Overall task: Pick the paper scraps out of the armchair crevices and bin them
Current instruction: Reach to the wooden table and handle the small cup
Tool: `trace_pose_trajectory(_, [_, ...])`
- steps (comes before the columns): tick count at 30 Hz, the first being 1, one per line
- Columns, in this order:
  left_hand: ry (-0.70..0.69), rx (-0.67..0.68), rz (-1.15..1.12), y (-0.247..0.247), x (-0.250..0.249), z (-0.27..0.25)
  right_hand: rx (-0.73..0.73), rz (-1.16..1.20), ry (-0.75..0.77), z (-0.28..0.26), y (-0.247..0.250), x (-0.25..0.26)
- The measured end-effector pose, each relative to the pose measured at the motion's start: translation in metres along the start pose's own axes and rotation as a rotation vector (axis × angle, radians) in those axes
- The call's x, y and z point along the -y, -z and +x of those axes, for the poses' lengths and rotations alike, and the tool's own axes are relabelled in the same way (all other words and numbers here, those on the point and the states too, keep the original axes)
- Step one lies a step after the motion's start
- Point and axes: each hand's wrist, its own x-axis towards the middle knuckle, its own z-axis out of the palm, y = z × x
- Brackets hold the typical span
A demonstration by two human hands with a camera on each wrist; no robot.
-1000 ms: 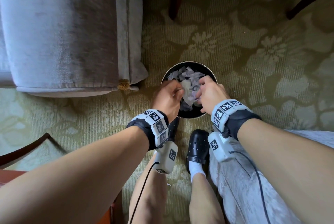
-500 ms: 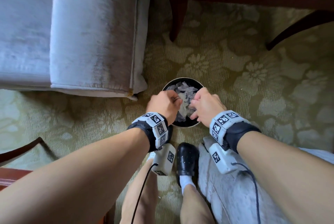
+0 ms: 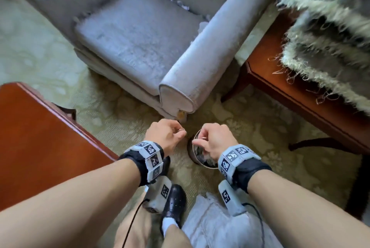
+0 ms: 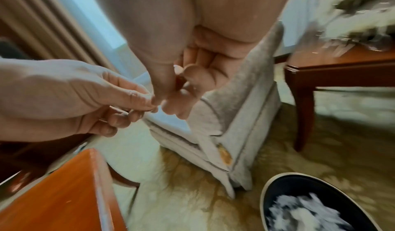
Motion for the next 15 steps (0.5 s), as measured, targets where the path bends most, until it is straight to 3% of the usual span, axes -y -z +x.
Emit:
trace_pose_trajectory(6, [0.172, -0.233, -0.136, 0.115, 0.098, -0.087, 0.094, -0.145, 0.326, -0.031, -0.022, 0.163])
trace_pose_trajectory(10, [0.330, -0.361, -0.179, 0.173, 0.189, -0.160, 0.193, -0.142, 0.476, -0.053, -0.082, 0.268])
trace_pose_trajectory(15, [0.518, -0.492, -0.248, 0.210, 0.315, -0.260, 0.288, -0.132, 0.602, -0.092, -0.179, 0.383])
